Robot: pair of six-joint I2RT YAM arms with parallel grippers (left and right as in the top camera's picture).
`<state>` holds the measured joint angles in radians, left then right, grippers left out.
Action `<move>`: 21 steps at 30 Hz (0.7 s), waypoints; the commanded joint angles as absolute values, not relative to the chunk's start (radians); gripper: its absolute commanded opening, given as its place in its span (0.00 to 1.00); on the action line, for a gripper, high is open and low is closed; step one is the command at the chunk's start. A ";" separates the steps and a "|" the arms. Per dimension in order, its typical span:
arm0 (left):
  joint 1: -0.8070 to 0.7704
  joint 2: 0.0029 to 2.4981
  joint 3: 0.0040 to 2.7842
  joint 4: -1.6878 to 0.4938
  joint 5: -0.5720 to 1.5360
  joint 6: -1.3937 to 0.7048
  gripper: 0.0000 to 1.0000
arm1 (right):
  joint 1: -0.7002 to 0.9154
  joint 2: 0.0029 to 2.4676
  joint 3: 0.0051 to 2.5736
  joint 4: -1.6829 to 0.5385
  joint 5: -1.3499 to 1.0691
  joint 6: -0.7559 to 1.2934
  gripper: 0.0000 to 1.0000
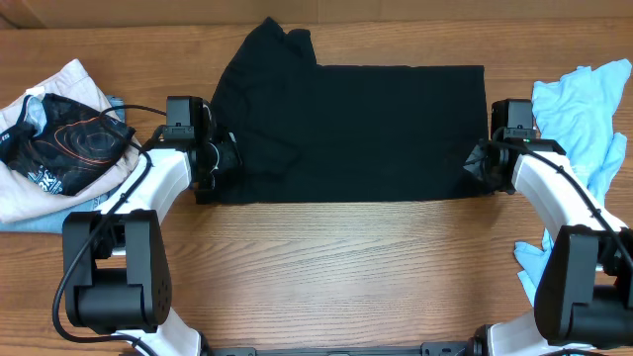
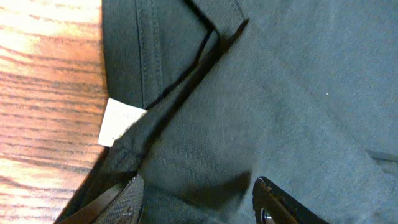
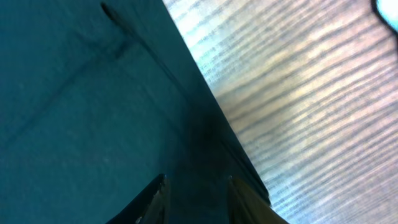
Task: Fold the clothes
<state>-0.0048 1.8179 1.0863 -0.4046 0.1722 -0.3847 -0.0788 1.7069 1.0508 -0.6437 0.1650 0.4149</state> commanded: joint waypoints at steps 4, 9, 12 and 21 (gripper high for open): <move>-0.001 1.813 1.099 -0.432 0.184 -0.374 0.60 | -0.088 1.715 1.046 -0.690 0.183 0.420 0.33; 0.000 1.813 1.099 -0.461 0.184 -0.373 0.60 | -0.088 1.736 1.046 -0.682 0.183 0.419 0.36; 0.000 1.813 1.099 -0.473 0.184 -0.373 0.60 | -0.088 1.775 1.046 -0.667 0.183 0.419 0.39; 0.000 1.813 1.099 -0.479 0.184 -0.373 0.61 | -0.088 1.840 1.047 -0.656 0.184 0.419 0.20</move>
<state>-0.0048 1.8179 1.0863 -0.4782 0.1722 -0.3847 -0.0795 1.8233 1.0512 -0.6575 0.1844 0.4191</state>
